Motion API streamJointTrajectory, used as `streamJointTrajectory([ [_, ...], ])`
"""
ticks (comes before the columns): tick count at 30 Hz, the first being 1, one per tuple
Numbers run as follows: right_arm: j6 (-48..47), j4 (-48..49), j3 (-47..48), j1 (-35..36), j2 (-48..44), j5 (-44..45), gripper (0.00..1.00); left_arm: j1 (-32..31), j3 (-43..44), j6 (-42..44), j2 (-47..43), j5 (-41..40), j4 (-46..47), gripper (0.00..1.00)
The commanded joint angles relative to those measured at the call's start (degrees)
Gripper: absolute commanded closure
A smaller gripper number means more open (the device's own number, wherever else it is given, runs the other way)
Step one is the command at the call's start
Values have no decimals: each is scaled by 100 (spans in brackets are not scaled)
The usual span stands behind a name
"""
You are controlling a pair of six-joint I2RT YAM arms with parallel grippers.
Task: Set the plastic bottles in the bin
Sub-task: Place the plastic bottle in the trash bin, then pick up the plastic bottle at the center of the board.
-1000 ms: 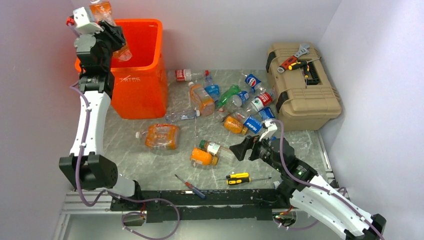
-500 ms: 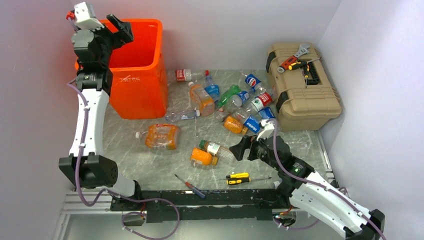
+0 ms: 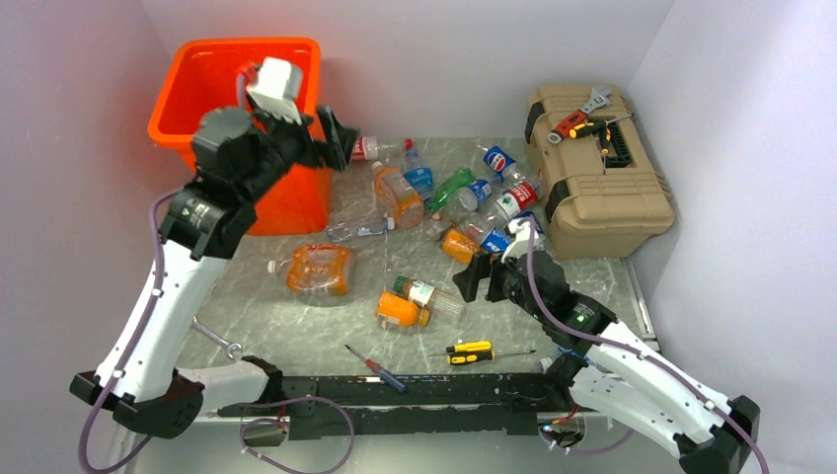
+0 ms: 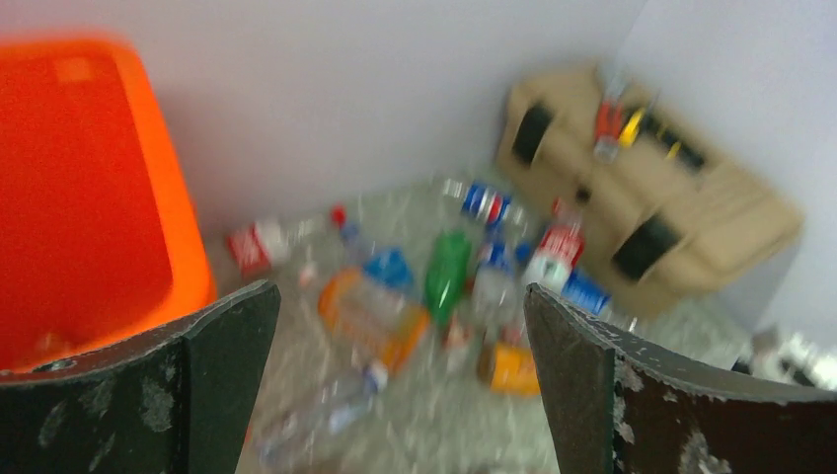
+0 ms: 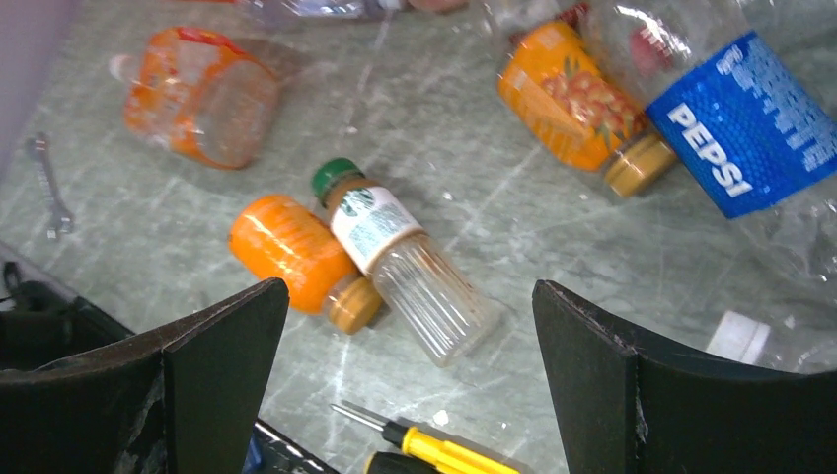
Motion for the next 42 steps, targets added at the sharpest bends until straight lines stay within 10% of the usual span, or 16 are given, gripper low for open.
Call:
streamJointTrajectory([
  [1, -24, -170, 117, 15, 270, 666, 1, -229, -1238, 269, -340, -436, -938, 0],
  [8, 266, -50, 65, 15, 892, 1508, 5, -243, -3296, -62, -1172, 340, -419, 0],
  [17, -607, 673, 39, 795, 1757, -247, 6, -243, -4547, -1233, -1853, 785, 248, 0],
  [42, -1180, -85, 1169, 1271, 4379, 847, 12, -243, -4724, -864, -2060, 850, 310, 2],
])
